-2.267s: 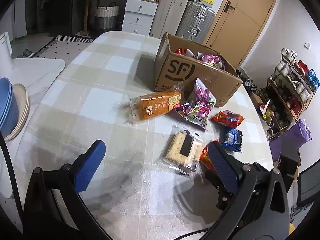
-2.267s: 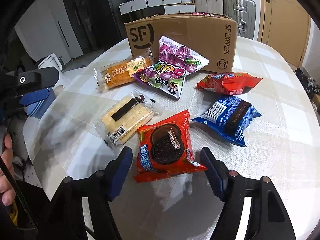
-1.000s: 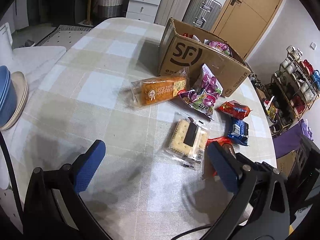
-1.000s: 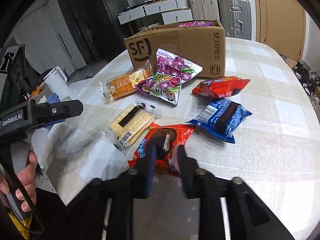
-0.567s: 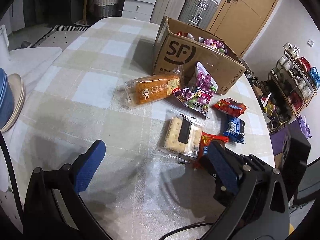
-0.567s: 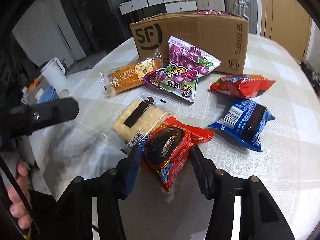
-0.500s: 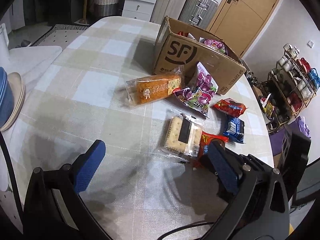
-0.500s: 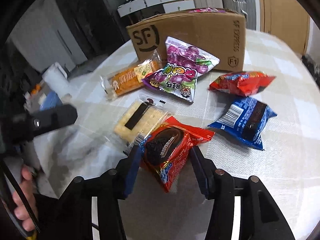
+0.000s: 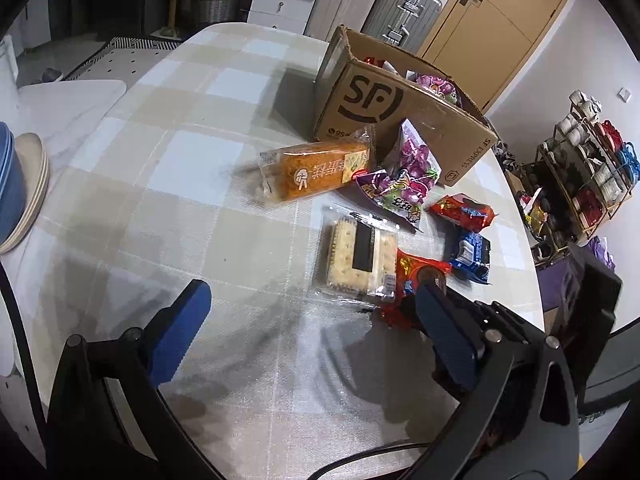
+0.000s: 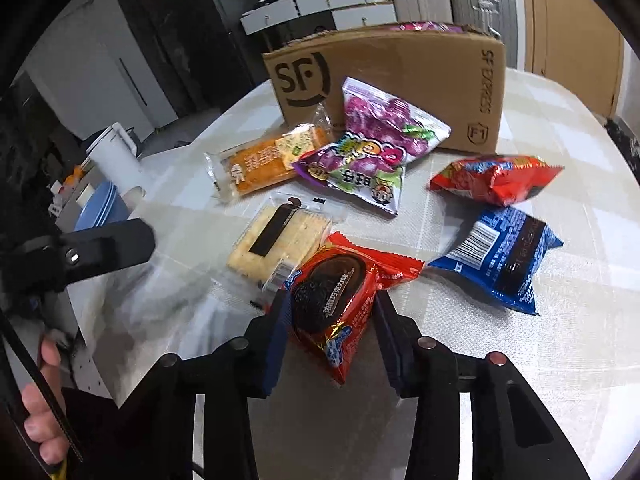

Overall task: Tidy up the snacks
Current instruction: 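Grasp the cracker pack with the left gripper while the right lifts the Oreo pack, then carry both packs over the box and lower them inside, then open both grippers to release the packs and withdraw from the box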

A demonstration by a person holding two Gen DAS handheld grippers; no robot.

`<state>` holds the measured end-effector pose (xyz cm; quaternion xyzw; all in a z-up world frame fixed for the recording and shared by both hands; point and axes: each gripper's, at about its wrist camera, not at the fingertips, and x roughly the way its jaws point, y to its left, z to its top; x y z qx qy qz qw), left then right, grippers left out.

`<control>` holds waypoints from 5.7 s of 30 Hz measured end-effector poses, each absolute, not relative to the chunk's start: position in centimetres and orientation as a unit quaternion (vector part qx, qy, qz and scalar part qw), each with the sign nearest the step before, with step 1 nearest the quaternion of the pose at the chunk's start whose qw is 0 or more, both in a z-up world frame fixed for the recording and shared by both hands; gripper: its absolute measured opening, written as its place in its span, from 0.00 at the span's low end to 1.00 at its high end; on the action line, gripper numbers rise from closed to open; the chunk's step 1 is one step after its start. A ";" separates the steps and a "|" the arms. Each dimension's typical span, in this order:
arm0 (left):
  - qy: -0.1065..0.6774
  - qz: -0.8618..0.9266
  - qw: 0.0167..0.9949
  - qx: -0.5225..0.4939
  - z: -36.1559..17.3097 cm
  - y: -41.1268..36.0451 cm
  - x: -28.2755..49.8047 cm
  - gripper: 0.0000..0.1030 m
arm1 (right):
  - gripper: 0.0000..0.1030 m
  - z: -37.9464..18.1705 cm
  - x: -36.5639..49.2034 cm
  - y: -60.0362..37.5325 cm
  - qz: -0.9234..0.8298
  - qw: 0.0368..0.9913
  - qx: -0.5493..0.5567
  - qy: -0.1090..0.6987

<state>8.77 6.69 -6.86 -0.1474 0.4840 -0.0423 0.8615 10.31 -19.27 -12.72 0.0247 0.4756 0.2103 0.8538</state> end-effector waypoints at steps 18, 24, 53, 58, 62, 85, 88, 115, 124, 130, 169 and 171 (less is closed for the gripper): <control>0.509 -0.015 0.859 -0.058 -9.6 2.0 13.0 0.99 | 0.39 -9.2 6.8 -26.6 0.207 0.873 0.095 0.431; 0.531 0.004 0.847 -0.026 -11.6 -0.3 15.2 0.99 | 0.39 -8.5 6.6 -28.0 0.210 0.873 0.114 0.425; 0.440 -0.095 0.893 -0.028 -4.0 2.1 6.2 0.53 | 0.40 -5.0 5.4 -27.2 0.257 0.884 0.152 0.360; 0.421 -0.108 0.899 -0.052 -0.4 3.4 6.0 0.53 | 0.40 -1.8 6.1 -26.5 0.274 0.885 0.160 0.341; 0.403 -0.110 0.907 -0.058 2.9 4.1 7.3 0.53 | 0.40 0.8 7.7 -26.3 0.276 0.889 0.156 0.329; 0.398 -0.107 0.911 -0.017 8.0 0.7 25.4 0.53 | 0.40 4.6 23.6 -26.6 0.232 0.898 0.167 0.334; 0.410 -0.104 0.906 -0.015 6.7 0.3 28.2 0.53 | 0.40 3.4 25.8 -26.6 0.228 0.894 0.169 0.346; 0.490 -0.111 0.865 0.010 -5.6 -2.6 40.4 0.54 | 0.40 -5.3 36.3 -26.4 0.201 0.851 0.191 0.447; 0.490 -0.106 0.865 0.003 -6.2 -2.4 40.6 0.54 | 0.40 -6.1 36.9 -24.9 0.190 0.849 0.160 0.467; 0.487 -0.114 0.866 0.012 -6.0 -2.8 39.7 0.54 | 0.40 -5.8 36.8 -24.5 0.186 0.853 0.136 0.468; 0.367 -0.080 0.925 -0.058 11.1 1.1 14.1 0.78 | 0.49 9.3 11.9 -27.3 0.217 0.923 0.113 0.297; 0.350 -0.077 0.932 -0.055 12.1 1.2 11.0 0.80 | 0.49 9.7 9.9 -27.1 0.224 0.922 0.114 0.293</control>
